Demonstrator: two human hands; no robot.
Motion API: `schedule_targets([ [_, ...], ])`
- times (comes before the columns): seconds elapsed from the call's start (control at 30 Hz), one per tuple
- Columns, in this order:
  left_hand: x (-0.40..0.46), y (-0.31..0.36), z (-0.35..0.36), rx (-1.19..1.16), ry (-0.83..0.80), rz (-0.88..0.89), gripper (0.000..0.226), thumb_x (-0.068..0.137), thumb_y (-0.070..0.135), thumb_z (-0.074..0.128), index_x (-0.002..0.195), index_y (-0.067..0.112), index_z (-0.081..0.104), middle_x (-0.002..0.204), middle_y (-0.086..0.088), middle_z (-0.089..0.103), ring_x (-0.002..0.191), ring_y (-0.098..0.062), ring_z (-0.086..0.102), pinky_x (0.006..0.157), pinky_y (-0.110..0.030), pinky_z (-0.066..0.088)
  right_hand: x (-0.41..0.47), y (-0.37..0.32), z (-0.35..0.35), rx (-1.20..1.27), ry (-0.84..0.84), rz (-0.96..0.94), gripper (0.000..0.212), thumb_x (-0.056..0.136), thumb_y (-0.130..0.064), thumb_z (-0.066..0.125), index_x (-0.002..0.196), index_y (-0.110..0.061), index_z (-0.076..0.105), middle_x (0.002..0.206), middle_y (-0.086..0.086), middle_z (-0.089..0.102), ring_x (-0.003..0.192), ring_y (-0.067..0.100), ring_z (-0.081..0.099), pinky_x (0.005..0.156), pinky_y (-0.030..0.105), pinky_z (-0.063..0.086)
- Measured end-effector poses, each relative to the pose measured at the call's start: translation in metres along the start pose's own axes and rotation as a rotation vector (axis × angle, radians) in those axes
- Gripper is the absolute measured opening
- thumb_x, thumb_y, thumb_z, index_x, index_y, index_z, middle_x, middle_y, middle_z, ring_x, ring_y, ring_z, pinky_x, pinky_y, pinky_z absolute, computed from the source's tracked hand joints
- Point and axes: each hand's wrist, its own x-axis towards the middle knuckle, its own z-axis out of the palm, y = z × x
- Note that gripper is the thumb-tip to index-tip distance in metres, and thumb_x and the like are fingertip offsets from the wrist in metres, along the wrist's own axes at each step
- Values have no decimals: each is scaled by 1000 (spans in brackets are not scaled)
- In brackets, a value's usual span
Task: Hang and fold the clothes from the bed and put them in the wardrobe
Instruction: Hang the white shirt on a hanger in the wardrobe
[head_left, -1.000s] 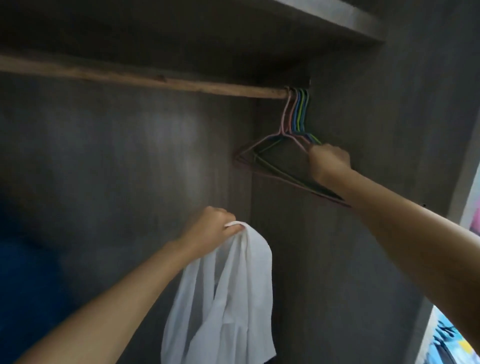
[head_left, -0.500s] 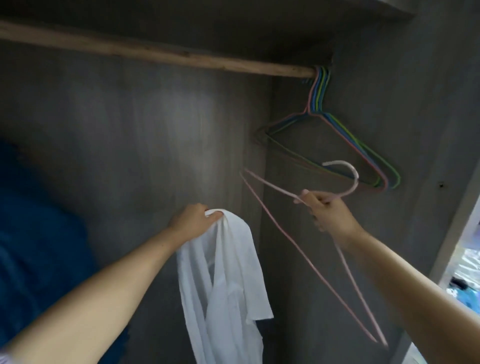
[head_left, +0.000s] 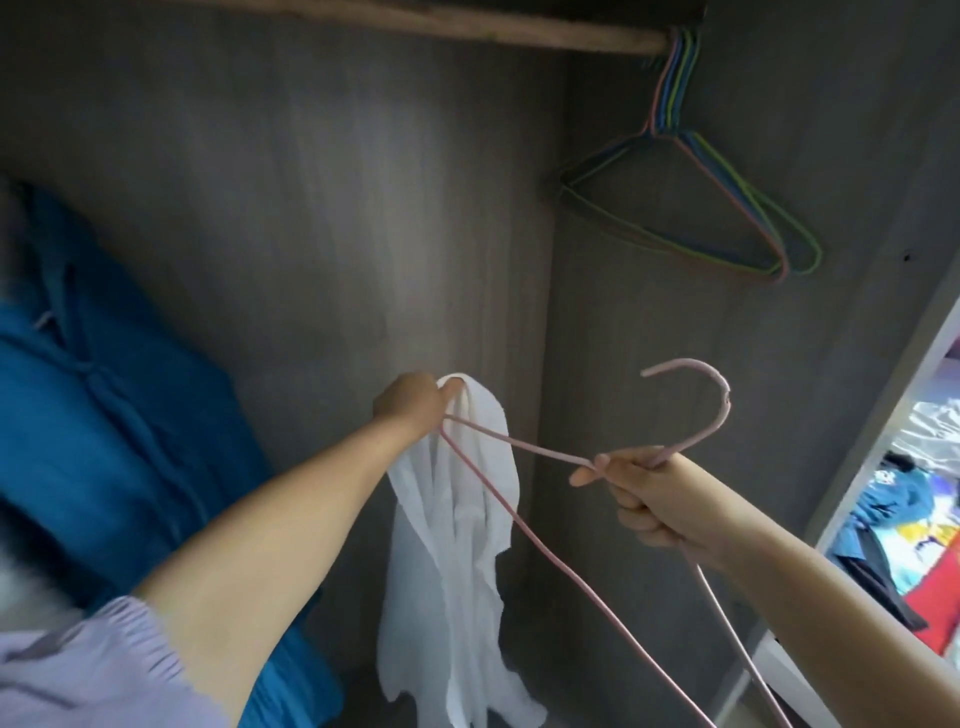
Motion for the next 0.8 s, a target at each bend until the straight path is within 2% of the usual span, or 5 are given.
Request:
schedule_targets([
  [0.13, -27, -3, -10, -88, -99, 16, 51, 96, 54, 36, 111, 16, 65, 113, -9, 65, 96, -28, 61, 81, -33, 47, -4, 4, 15, 5, -20, 36, 30, 103, -23, 43, 99, -7, 69, 50, -7, 28, 40, 7, 23, 33, 16, 21],
  [0.33, -88, 58, -12, -64, -280, 657, 32, 94, 46, 49, 111, 26, 67, 109, 4, 70, 96, -18, 62, 77, -31, 47, 8, 8, 44, 237, 38, 11, 27, 103, -17, 39, 95, -5, 62, 52, -7, 25, 42, 6, 19, 35, 16, 16],
  [0.47, -86, 60, -43, -308, -440, 594, 34, 93, 50, 51, 115, 29, 67, 99, 21, 63, 93, 8, 57, 77, -13, 46, 10, 2, 32, 264, 63, -100, 27, 102, -17, 41, 91, -6, 63, 56, -5, 23, 45, 8, 18, 37, 17, 19],
  [0.6, -71, 63, -59, -102, -195, 695, 28, 93, 47, 51, 94, 27, 70, 99, 13, 50, 99, -1, 44, 88, -23, 31, 8, -1, 25, 235, 47, -200, 31, 101, -15, 41, 102, -6, 70, 57, -3, 23, 47, 10, 18, 39, 19, 20],
  [0.8, -67, 73, -63, -270, -331, 640, 57, 78, 70, 48, 55, 19, 34, 54, 7, 28, 50, -9, 28, 51, -22, 24, 5, 8, -3, 543, -368, -120, 47, 86, -41, 65, 122, -11, 65, 77, 4, 56, 74, 16, 60, 74, 33, 54],
])
